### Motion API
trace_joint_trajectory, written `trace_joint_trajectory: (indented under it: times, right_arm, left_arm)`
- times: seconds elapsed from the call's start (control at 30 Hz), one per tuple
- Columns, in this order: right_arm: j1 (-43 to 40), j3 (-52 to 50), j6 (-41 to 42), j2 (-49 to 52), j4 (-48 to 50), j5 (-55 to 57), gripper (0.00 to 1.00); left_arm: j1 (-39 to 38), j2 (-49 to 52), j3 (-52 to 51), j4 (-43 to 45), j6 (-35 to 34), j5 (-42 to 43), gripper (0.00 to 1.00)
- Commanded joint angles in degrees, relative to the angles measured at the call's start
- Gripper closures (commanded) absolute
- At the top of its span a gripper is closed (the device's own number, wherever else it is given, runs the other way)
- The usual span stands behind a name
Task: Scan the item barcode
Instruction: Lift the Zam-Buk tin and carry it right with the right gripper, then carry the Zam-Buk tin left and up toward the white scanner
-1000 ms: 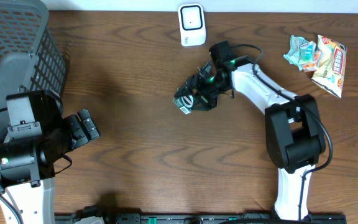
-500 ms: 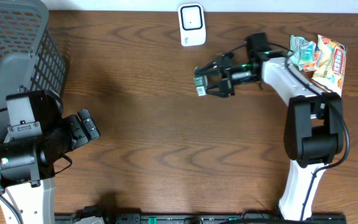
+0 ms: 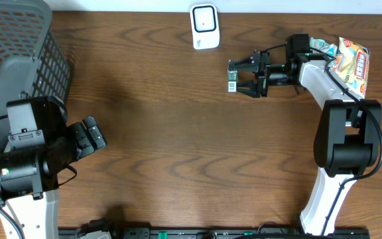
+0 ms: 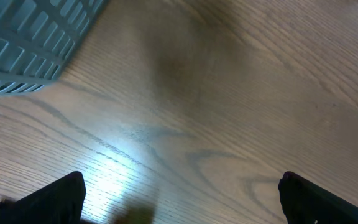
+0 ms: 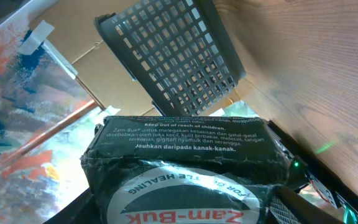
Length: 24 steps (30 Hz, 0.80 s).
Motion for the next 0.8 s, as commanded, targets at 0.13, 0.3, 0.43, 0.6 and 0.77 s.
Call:
trace_joint_trajectory:
  times: [0.13, 0.3, 0.43, 0.6, 0.77]
  right_arm:
    - [0.02, -0.26, -0.59, -0.72, -0.13, -2.12, 0.41]
    - [0.42, -0.26, -0.59, -0.72, -0.13, -1.6, 0.41]
    - [0.46, -0.26, -0.59, -0.72, -0.13, -1.57, 0.41]
    - [0.46, -0.26, -0.63, -0.72, -0.11, -1.11, 0.41]
    - [0.61, -0.26, -0.81, -0.72, -0.15, 0.85, 0.41]
  left_arm:
    - [0.31, 0.0, -0.13, -0.02, -0.55, -0.94, 0.02]
    - [0.31, 0.0, -0.13, -0.02, -0.55, -0.94, 0.02]
    - [0.31, 0.0, -0.13, -0.02, -0.52, -0.94, 0.02]
    - [0.31, 0.0, -0.13, -0.02, -0.52, -0.94, 0.02]
    - [0.31, 0.0, -0.13, -0.02, -0.55, -0.94, 0.03]
